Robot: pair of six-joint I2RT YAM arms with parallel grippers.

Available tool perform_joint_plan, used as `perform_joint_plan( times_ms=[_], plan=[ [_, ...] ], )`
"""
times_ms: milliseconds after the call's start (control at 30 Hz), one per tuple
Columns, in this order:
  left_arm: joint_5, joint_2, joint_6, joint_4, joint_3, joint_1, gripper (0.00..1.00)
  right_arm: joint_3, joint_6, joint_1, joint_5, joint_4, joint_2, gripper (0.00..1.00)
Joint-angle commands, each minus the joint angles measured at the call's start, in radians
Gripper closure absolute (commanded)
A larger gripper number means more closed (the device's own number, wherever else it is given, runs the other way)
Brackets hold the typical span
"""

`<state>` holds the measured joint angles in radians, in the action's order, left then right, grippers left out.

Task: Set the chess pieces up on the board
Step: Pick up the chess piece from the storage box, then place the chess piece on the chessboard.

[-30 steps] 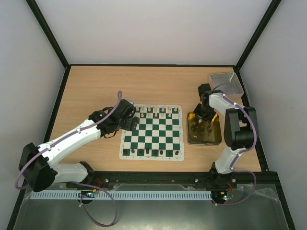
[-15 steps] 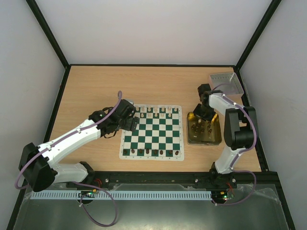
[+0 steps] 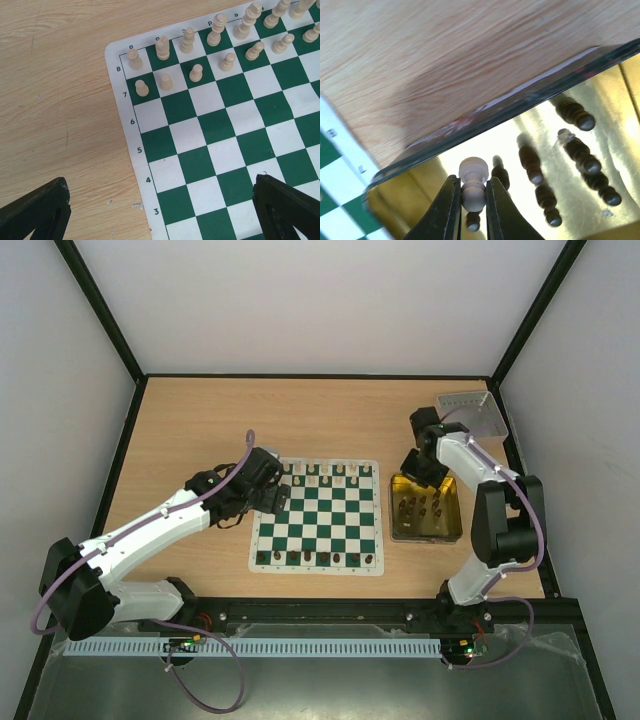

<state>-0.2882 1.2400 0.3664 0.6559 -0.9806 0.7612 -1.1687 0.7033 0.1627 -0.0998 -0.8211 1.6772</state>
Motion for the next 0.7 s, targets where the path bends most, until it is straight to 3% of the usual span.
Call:
perform_joint_plan(
  times_ms=[0,300,667],
  plan=[
    [0.003,-0.006,-0.001,-0.003,0.004,0.007,0.01,-0.079,-0.008,0.081,0.024,-0.097,-0.031,0.9],
    [0.002,-0.01,0.0,0.0,0.004,0.007,0.01,-0.201,-0.014,0.225,-0.04,-0.132,0.059,0.9],
    [-0.011,-0.016,-0.001,-0.004,0.005,0.007,0.01,-0.262,-0.048,0.242,-0.095,-0.105,0.203,0.9]
  ],
)
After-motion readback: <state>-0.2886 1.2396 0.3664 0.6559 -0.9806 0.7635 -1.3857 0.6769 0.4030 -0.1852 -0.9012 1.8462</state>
